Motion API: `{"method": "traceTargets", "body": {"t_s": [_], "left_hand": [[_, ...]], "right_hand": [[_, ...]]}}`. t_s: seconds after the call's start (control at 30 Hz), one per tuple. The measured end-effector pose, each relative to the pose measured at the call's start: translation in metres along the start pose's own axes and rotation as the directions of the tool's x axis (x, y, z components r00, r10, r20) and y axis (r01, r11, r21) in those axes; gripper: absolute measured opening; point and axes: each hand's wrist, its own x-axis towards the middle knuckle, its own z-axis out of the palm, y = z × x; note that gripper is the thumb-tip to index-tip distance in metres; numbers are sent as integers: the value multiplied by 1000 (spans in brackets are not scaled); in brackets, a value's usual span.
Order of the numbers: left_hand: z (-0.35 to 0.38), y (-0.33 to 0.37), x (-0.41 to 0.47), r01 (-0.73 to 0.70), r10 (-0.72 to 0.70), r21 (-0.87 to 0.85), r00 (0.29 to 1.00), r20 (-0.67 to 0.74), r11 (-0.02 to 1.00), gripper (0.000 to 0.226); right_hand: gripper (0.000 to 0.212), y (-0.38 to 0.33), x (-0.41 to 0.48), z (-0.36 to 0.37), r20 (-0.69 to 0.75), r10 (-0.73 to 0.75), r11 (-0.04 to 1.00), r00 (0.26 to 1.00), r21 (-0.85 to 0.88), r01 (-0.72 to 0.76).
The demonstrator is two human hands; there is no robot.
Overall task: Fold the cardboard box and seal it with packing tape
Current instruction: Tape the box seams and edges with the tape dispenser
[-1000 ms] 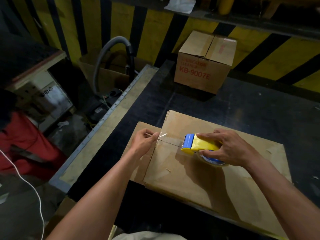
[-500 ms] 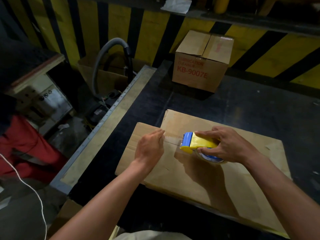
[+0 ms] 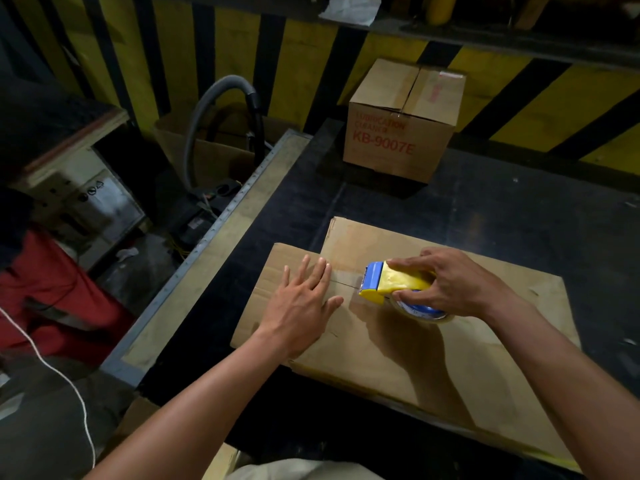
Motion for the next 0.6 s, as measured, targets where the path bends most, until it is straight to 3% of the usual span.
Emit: {"method": "traceTargets", "body": {"t_s": [0.23, 0.43, 0.6], "left_hand": [[-1, 0, 2, -71, 69, 29, 994, 86, 997, 67], [1, 11, 4, -71, 71, -14, 997, 3, 997, 65], [6, 13, 4, -80, 78, 34, 996, 54, 996, 80]], "right_hand": [[68, 0, 3, 2, -1, 4, 1000, 1000, -5, -4], [66, -1, 1, 1, -34, 17, 1000, 999, -17, -18], [66, -1, 1, 3, -36, 10, 1000, 999, -23, -11]]}}
